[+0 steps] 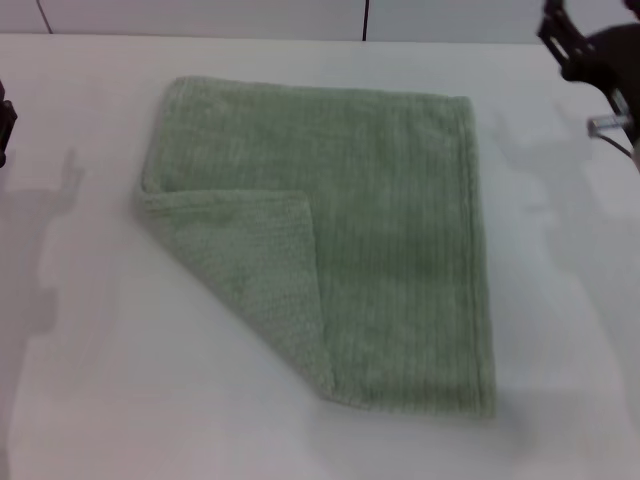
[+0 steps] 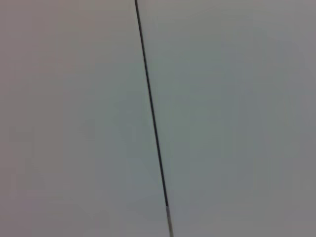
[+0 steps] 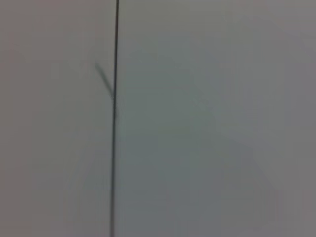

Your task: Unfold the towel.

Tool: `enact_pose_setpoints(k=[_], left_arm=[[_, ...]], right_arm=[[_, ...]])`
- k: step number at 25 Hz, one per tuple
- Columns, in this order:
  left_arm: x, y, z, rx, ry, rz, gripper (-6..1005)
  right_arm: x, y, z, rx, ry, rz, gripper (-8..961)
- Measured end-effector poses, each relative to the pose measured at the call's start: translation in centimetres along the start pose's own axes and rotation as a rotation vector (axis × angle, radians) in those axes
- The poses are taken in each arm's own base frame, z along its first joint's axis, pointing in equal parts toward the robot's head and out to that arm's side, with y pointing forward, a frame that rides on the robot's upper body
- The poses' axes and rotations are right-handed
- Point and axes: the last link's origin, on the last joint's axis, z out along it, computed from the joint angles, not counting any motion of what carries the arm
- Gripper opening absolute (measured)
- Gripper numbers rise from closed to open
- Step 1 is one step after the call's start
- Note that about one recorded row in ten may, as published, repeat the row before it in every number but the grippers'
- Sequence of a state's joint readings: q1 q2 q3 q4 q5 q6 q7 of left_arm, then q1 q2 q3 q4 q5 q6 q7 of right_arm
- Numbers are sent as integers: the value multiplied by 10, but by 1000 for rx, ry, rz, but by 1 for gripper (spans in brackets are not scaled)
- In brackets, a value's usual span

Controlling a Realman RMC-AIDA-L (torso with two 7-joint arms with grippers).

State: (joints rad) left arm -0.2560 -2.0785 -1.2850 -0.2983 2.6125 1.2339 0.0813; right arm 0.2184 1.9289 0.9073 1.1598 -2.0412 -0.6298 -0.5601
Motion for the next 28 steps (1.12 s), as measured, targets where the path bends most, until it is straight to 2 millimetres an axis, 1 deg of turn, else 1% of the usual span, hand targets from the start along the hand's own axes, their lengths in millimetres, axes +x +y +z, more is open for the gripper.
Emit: enact_pose_setpoints(k=[2,5,7,8,10,11,13,14,15,19,20,22,24,28], left_arm=[[0,3,2,-14,-1,-2,779],[0,11,4,-47,-5,-2,779],[0,19,5,-80,-9,-3,779],[0,19,5,-80,-9,-3,778],[0,31,10,-128,-29,-12,778],[0,31,10,-128,-29,-12,778],[-1,40,17,-155,-64,-21,778],[-1,40,17,-155,-64,-21,778],[-1,45,21,-168,-75,-27,778],[2,52,27,-192,-87,-38,778],[2,52,27,-192,-87,-38,778],[6,60,29,-221,-78,-36,778],[7,63,29,-230,-72,-37,777],[11,66,32,-237,-62,-43,777]], right_arm=[[-8,4,15,-47,79,31,785],[-28,8,35,-140,190,84,785],[-39,11,48,-223,304,125,784],[-44,9,55,-256,367,150,784],[-47,10,66,-308,522,206,783],[-46,11,69,-323,596,224,783],[-43,13,73,-347,722,236,783],[-42,13,74,-355,762,231,782],[-42,14,75,-362,779,213,782],[-42,16,79,-371,764,137,671],[-42,15,79,-372,755,127,644],[-42,13,79,-372,740,116,586],[-40,12,79,-378,731,101,526],[-37,4,81,-347,715,158,406]])
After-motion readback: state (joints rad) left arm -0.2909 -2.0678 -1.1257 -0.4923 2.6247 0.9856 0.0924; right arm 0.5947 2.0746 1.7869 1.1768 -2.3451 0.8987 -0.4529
